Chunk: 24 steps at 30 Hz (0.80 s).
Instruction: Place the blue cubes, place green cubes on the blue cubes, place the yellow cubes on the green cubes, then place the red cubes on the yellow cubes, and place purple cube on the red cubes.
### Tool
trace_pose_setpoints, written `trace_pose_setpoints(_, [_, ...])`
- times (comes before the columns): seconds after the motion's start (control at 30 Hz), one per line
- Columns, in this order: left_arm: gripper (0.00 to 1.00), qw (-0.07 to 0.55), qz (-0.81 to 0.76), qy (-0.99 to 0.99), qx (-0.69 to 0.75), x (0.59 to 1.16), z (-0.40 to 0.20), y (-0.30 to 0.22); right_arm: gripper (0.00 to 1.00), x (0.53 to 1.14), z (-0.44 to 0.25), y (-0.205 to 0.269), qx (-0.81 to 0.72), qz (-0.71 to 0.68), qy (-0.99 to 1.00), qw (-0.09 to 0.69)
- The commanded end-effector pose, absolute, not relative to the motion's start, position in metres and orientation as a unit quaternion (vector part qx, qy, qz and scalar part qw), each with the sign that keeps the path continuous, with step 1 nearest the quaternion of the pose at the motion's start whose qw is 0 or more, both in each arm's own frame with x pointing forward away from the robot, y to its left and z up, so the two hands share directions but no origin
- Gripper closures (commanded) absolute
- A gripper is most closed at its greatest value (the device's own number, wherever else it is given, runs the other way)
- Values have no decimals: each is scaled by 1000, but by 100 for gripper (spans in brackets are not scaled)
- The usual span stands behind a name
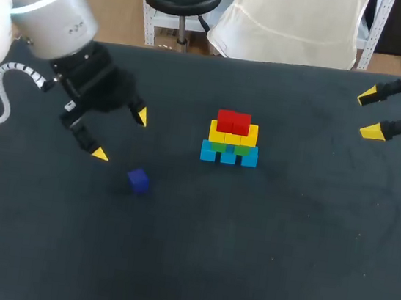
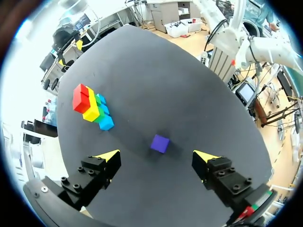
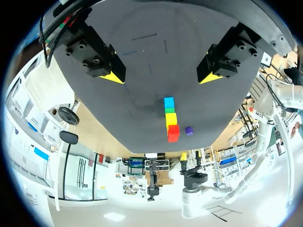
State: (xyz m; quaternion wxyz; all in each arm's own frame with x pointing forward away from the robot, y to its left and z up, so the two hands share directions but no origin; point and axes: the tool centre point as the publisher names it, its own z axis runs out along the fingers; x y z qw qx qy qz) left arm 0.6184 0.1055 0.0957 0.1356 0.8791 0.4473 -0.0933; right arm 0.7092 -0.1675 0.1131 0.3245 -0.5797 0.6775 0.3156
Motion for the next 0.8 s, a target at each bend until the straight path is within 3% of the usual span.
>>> trace_pose_setpoints(0.03, [0,85,-72,430,896,625,93,95,0,710,113,-167,-580,316,677,326])
trace_pose_setpoints(0.17, [0,32,-47,392,918,623,80,75,0,710,113,-167,-580,316,677,326])
trace_pose_setpoints(0.33, [0,14,-51,370,927,619,62,61,0,710,113,-167,-580,316,677,326])
trace_pose_setpoints(0.8, [0,20,-79,397,914,605,25,68,0,710,113,-167,-580,316,677,326])
